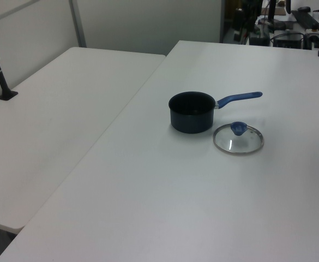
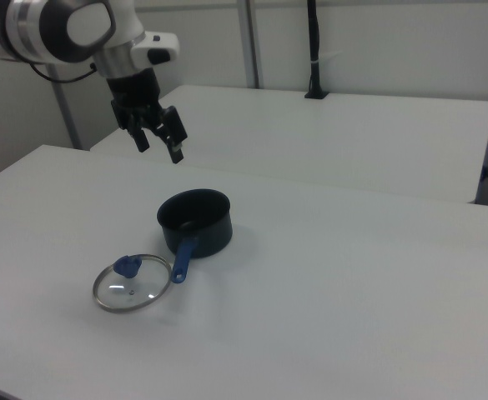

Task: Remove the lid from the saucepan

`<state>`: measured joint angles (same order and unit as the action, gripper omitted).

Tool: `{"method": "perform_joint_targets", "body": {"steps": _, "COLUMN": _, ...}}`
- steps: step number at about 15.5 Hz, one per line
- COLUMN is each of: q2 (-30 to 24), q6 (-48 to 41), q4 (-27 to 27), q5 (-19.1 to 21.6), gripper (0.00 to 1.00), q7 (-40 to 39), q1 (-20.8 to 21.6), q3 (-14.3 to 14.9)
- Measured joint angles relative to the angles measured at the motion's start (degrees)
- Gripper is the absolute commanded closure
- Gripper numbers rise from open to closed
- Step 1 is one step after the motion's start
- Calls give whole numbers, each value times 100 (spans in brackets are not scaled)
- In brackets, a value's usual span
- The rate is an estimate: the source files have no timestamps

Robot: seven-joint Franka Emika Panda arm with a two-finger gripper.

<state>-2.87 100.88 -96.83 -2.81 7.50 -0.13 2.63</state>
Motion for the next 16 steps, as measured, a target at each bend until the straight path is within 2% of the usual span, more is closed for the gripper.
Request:
{"method": "perform_joint_targets", "body": {"steps": 3, "q2": -3, "q6": -241, "q4": 261, "q5": 1, "gripper": 0, "q7": -780, "q1": -28, "q3": 239}}
{"method": "perform_joint_targets", "body": {"steps": 5, "q2": -3, "q6": -339, "q4": 336, "q5": 2, "gripper": 0, "q7": -991, "q1": -33, "q3": 321}}
{"method": "perform_joint_targets", "body": {"steps": 9, "q2": 37, "q6": -376, "q4": 334, "q5": 6, "gripper": 0, "q7": -1031, "q1": 37, "q3": 290}}
{"method": "perform_joint_targets", "body": {"steps": 16, "q2": 108, "q6": -377, "q4": 318, "q5": 13, "gripper": 0, "q7": -665, "q1": 51, "q3": 74}}
